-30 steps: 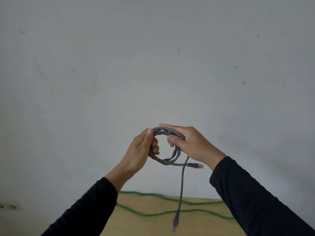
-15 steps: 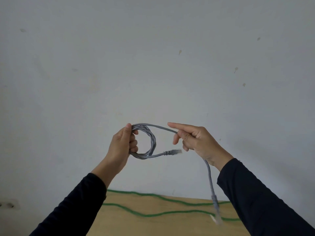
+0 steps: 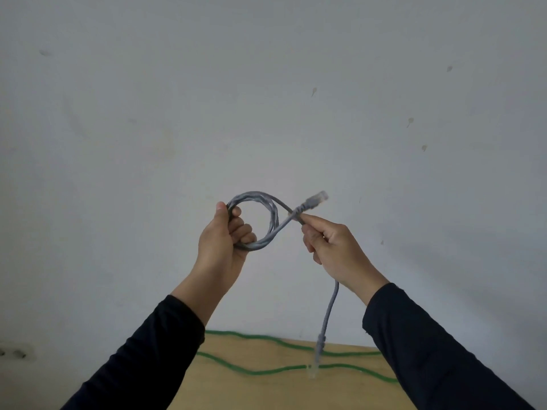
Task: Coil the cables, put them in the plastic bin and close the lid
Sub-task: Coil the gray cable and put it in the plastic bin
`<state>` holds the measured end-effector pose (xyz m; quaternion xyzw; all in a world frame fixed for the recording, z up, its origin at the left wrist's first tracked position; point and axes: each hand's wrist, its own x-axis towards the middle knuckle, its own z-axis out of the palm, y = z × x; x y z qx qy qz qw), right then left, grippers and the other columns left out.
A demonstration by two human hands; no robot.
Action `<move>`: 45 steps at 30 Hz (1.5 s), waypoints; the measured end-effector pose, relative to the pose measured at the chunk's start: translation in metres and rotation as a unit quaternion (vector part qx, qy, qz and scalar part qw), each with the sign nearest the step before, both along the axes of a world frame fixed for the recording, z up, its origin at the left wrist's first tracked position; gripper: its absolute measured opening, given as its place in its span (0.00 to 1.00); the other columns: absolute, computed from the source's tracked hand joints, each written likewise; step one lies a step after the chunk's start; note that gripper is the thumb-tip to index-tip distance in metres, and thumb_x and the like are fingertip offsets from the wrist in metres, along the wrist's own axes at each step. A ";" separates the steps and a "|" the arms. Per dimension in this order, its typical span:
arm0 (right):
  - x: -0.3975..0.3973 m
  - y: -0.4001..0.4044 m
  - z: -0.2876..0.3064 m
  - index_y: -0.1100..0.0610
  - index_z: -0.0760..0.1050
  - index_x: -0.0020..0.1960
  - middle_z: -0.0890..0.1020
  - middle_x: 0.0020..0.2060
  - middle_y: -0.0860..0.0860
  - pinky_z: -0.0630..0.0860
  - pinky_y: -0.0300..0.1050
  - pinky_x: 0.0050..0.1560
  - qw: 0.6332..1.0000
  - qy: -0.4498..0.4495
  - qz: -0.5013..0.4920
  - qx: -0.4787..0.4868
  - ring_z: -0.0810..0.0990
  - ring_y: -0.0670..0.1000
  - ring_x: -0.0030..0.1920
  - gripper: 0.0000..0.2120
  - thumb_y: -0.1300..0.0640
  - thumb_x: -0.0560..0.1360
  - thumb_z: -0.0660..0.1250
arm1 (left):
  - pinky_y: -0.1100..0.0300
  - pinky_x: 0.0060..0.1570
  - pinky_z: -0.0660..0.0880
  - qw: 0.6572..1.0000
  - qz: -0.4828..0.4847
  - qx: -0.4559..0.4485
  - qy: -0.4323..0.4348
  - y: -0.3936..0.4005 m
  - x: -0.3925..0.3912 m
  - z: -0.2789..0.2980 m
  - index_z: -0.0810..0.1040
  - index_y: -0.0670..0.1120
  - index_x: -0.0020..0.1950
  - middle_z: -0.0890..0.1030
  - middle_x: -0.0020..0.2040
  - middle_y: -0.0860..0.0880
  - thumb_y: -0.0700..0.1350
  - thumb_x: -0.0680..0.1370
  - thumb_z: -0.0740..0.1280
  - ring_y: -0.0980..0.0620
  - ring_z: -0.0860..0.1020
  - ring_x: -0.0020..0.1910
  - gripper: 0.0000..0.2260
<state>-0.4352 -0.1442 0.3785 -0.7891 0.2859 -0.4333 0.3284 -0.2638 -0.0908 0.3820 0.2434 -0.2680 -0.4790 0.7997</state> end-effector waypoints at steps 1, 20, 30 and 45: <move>0.001 0.001 -0.002 0.43 0.75 0.60 0.68 0.29 0.46 0.64 0.32 0.31 1.000 0.008 -0.011 -0.004 0.65 0.42 0.26 0.17 0.60 0.80 0.56 | 0.67 0.21 0.64 1.000 0.012 -0.005 0.028 -0.001 0.000 0.002 0.68 0.45 0.36 0.60 0.23 0.54 0.50 0.83 0.52 0.57 0.60 0.20 0.18; 0.016 0.040 -0.011 0.54 0.76 0.54 0.80 0.40 0.41 0.75 0.36 0.41 0.970 0.186 0.140 -0.069 0.78 0.44 0.36 0.17 0.68 0.74 0.54 | 0.59 0.40 0.69 0.953 0.243 0.042 -0.173 -0.016 0.003 -0.025 0.64 0.48 0.40 0.63 0.34 0.51 0.46 0.83 0.48 0.57 0.66 0.28 0.13; 0.027 0.024 -0.017 0.60 0.77 0.38 0.71 0.37 0.43 0.65 0.27 0.43 0.967 0.143 0.038 -0.207 0.70 0.36 0.40 0.15 0.52 0.76 0.61 | 0.59 0.37 0.68 0.970 0.160 0.026 -0.181 -0.020 0.009 -0.034 0.63 0.46 0.38 0.60 0.33 0.50 0.44 0.83 0.48 0.54 0.61 0.29 0.14; 0.039 0.015 -0.041 0.64 0.69 0.30 0.71 0.31 0.54 0.59 0.37 0.35 0.958 0.203 -0.035 -0.200 0.67 0.51 0.36 0.19 0.55 0.77 0.59 | 0.60 0.36 0.68 0.974 0.155 0.060 -0.152 -0.033 0.026 -0.035 0.63 0.46 0.38 0.61 0.31 0.51 0.45 0.83 0.49 0.57 0.63 0.25 0.14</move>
